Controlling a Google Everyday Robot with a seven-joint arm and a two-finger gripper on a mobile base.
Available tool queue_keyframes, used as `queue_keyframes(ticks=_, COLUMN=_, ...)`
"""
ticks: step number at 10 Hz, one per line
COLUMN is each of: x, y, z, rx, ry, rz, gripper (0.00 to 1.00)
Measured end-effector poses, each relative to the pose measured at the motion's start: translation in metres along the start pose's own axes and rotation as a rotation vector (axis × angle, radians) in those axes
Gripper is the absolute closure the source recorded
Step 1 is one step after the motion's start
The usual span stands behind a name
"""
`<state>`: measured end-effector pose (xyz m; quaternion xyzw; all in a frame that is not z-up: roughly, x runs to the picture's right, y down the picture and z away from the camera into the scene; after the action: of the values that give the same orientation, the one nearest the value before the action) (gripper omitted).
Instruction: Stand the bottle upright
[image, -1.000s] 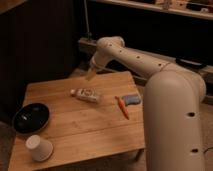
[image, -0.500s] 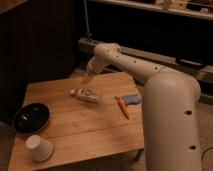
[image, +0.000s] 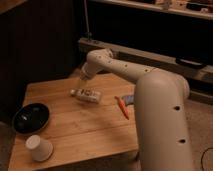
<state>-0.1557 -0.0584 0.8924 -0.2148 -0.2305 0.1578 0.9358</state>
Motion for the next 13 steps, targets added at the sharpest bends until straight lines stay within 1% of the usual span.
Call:
queue_keyframes(ticks=2, x=0.004, y=-0.005, z=0.018, rx=-0.002, ry=0.014, rz=0.012, gripper=0.38)
queue_keyframes(ticks=5, x=-0.002, y=-0.004, z=0.035, rx=-0.031, ry=0.018, rz=0.026, gripper=0.38)
queue_keyframes(ticks=8, x=-0.008, y=0.007, z=0.045, rx=-0.056, ry=0.024, rz=0.019, gripper=0.38)
queue_keyframes(ticks=10, x=-0.01, y=0.015, z=0.049, rx=-0.061, ry=0.032, rz=0.015, gripper=0.38)
queue_keyframes(ticks=11, x=-0.011, y=0.022, z=0.054, rx=-0.064, ry=0.039, rz=0.004, gripper=0.38)
queue_keyframes(ticks=13, x=-0.011, y=0.029, z=0.061, rx=-0.066, ry=0.042, rz=-0.008, gripper=0.38)
